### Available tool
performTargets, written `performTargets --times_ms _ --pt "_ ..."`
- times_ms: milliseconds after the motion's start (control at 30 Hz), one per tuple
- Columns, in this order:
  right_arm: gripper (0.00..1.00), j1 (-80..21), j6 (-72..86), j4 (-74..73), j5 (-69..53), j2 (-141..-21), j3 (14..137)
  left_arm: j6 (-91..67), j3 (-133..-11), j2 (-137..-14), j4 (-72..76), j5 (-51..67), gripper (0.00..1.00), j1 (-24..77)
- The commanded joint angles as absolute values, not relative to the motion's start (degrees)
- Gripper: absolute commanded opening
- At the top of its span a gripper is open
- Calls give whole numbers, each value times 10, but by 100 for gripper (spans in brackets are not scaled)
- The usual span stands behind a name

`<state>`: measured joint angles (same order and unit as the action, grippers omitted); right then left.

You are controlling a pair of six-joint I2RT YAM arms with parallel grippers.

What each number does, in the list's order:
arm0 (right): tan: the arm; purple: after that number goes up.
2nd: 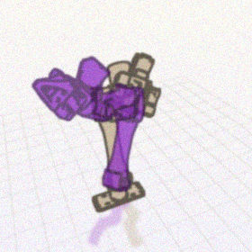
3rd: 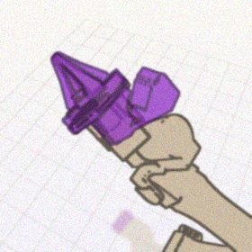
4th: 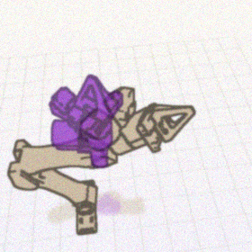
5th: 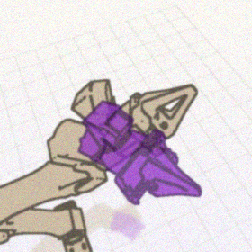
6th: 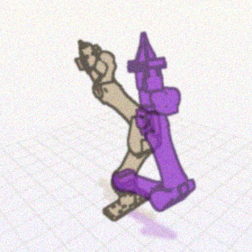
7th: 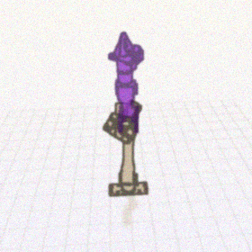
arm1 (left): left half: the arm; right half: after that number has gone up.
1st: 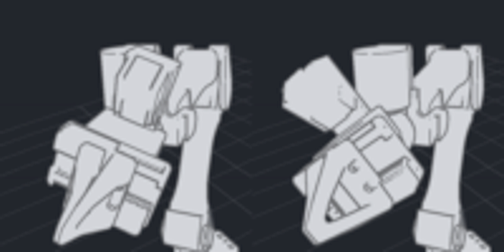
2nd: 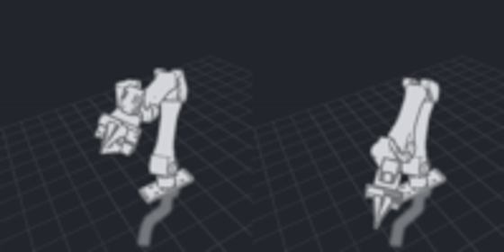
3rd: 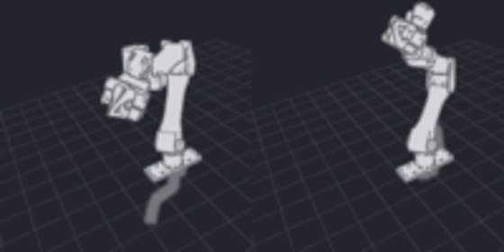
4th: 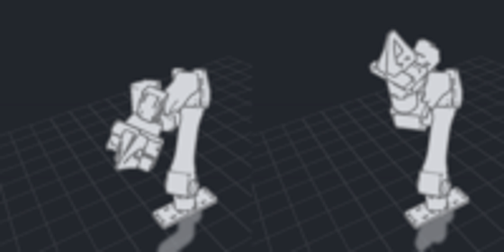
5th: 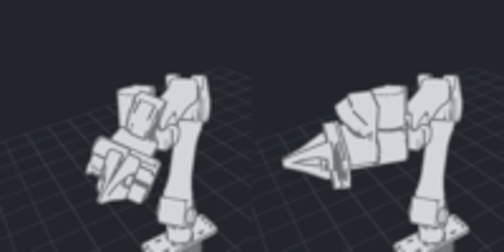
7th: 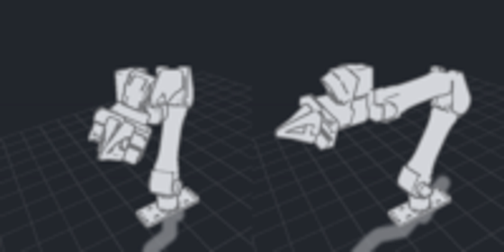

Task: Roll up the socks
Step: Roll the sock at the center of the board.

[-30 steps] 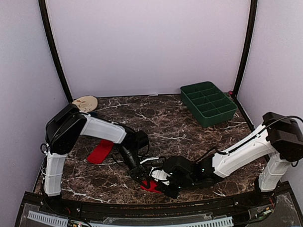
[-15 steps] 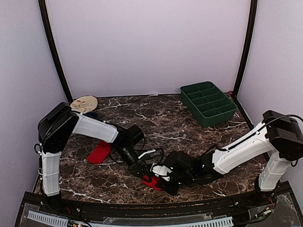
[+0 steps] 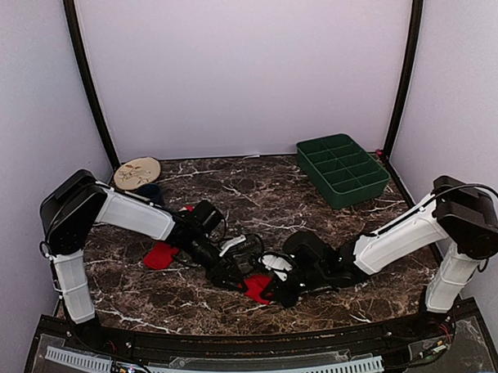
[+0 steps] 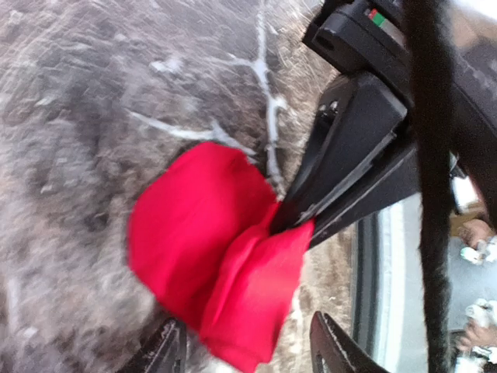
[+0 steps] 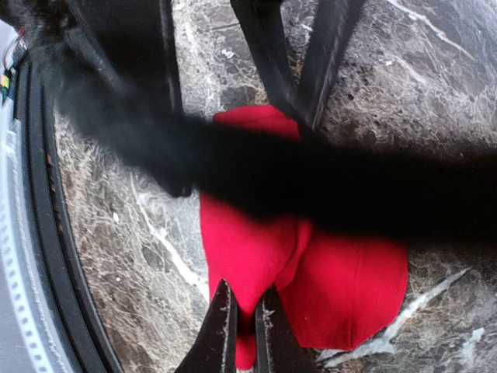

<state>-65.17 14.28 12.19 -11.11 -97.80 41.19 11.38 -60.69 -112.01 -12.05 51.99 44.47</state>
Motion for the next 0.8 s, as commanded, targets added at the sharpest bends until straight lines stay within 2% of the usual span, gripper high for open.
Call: performTargets --times_ms 0,167,367,767 --pt "0 -634 187 129 -168 -972 398 81 -545 -1055 -13 431 58 438" --pt "0 -617 233 160 -215 -978 388 59 -474 -996 100 358 59 438" --pt "0 -601 269 176 -266 -983 386 76 -430 -951 166 328 60 439" --pt "0 -547 346 244 -367 -1012 345 213 -385 -895 155 283 65 532"
